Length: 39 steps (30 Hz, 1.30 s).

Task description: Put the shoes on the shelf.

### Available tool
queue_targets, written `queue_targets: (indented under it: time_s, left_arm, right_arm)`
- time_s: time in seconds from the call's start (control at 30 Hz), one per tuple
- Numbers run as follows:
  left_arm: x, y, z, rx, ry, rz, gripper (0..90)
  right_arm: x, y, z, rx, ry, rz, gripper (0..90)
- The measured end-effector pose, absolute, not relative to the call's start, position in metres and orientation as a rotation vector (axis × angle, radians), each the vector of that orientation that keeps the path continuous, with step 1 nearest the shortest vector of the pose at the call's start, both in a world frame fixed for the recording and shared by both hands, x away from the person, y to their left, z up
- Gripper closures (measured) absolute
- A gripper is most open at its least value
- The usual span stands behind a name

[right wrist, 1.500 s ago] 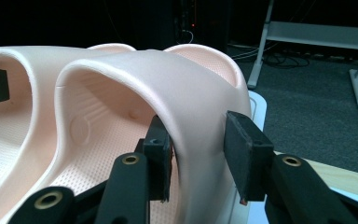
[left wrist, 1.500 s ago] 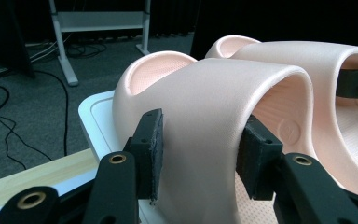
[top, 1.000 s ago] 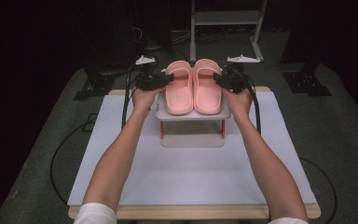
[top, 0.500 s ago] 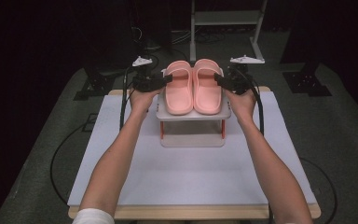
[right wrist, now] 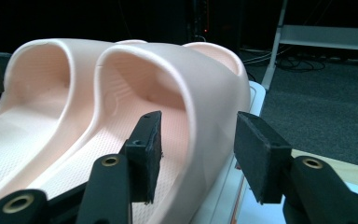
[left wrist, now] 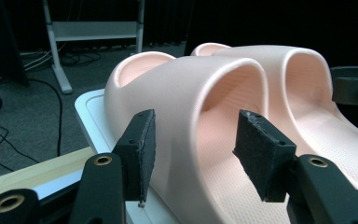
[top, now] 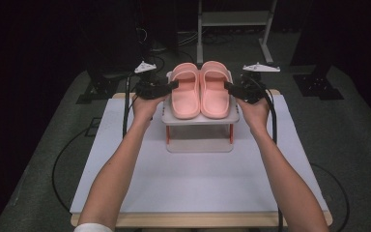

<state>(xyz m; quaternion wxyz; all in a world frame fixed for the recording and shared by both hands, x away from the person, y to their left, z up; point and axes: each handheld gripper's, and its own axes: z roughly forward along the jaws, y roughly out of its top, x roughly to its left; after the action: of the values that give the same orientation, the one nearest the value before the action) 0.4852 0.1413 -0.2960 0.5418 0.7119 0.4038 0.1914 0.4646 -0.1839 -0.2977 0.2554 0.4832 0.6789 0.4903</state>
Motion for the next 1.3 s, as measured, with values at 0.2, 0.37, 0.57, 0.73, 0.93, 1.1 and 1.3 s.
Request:
queue_targets:
  time_s: [0.2, 0.37, 0.57, 0.73, 0.93, 1.1, 1.3]
  left_arm:
    - [0.474, 0.143, -0.294, 1.686, 0.935, 0.46, 46.3]
    - [0.467, 0.147, -0.295, 1.688, 0.929, 0.457, 45.5]
    - [0.459, 0.153, -0.296, 1.682, 0.916, 0.456, 44.1]
    - [0.454, 0.155, -0.295, 1.678, 0.907, 0.459, 42.8]
    - [0.449, 0.156, -0.294, 1.682, 0.897, 0.478, 37.7]
    - [0.444, 0.158, -0.293, 1.681, 0.885, 0.482, 35.0]
    - [0.439, 0.158, -0.293, 1.686, 0.867, 0.477, 33.9]
  right_arm:
    - [0.455, -0.186, -0.295, 1.302, 1.855, 1.346, 49.2]
    - [0.448, -0.189, -0.293, 1.276, 1.853, 1.356, 48.1]
    - [0.438, -0.194, -0.295, 1.269, 1.863, 1.377, 45.0]
    - [0.436, -0.197, -0.298, 1.273, 1.876, 1.382, 43.5]
    - [0.43, -0.204, -0.301, 1.273, 1.865, 1.398, 41.5]
    - [0.424, -0.209, -0.301, 1.258, 1.854, 1.397, 40.1]
    - [0.419, -0.215, -0.306, 1.261, 1.85, 1.406, 38.7]
